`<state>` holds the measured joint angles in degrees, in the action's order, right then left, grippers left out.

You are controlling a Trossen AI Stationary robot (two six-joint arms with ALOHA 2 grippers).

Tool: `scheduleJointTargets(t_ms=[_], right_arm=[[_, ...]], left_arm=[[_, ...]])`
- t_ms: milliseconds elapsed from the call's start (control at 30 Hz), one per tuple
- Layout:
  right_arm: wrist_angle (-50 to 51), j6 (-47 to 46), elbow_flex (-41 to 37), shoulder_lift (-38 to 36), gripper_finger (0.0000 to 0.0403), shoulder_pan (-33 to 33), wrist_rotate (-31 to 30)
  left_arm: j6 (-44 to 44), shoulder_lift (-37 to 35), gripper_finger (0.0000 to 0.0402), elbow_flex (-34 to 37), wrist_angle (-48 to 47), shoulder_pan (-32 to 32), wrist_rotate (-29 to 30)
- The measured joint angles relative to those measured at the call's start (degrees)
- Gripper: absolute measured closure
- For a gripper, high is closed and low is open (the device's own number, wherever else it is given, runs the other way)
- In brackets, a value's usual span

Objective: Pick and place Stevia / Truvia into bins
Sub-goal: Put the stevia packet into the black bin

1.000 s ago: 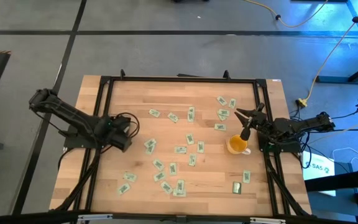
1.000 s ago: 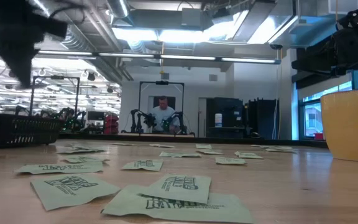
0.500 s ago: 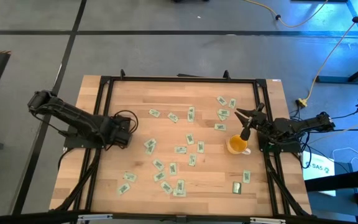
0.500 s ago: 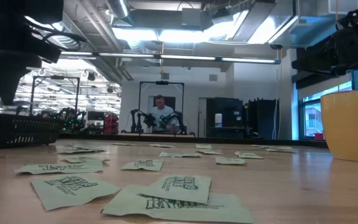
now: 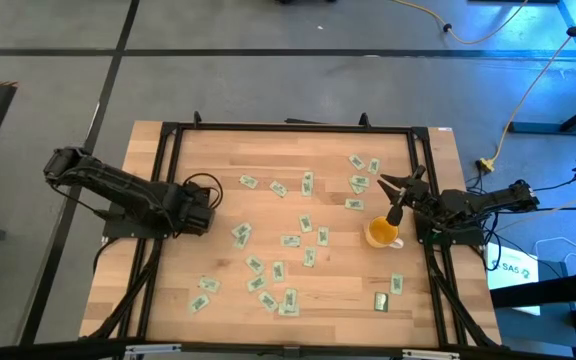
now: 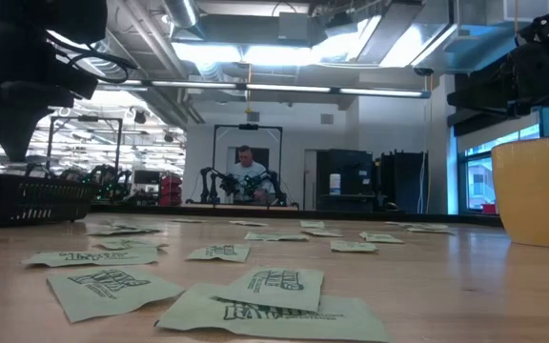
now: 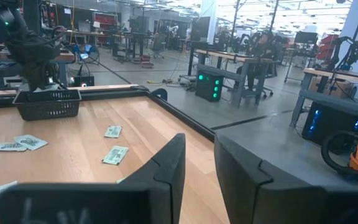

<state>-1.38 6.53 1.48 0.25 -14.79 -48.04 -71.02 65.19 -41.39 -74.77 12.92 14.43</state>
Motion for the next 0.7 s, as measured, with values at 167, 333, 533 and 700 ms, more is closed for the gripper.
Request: scheduleJointTargets(t_ms=[167,333,533,700], right_arm=[[0.01,0.0,0.0,0.0,0.0313,0.0,0.01],[0.01,0.0,0.01,0.0,0.0313,0.0,0.0],[0.02,0.0,0.02,0.0,0.0313,0.0,-0.02],[-0.01,0.0,0.0,0.0,0.0313,0.0,0.0]], left_arm=[[3.48,-0.02,0.0398,0.0,2.06,0.01,1.14],[6.48,-0.02,0.0398,0.01,4.0,0.01,1.5],[5.53,-0.01,0.0398,4.06,7.12,-0.79,-0.3],[7.23,-0.02,0.0398,6.01,10.37,-2.64,-0.37]])
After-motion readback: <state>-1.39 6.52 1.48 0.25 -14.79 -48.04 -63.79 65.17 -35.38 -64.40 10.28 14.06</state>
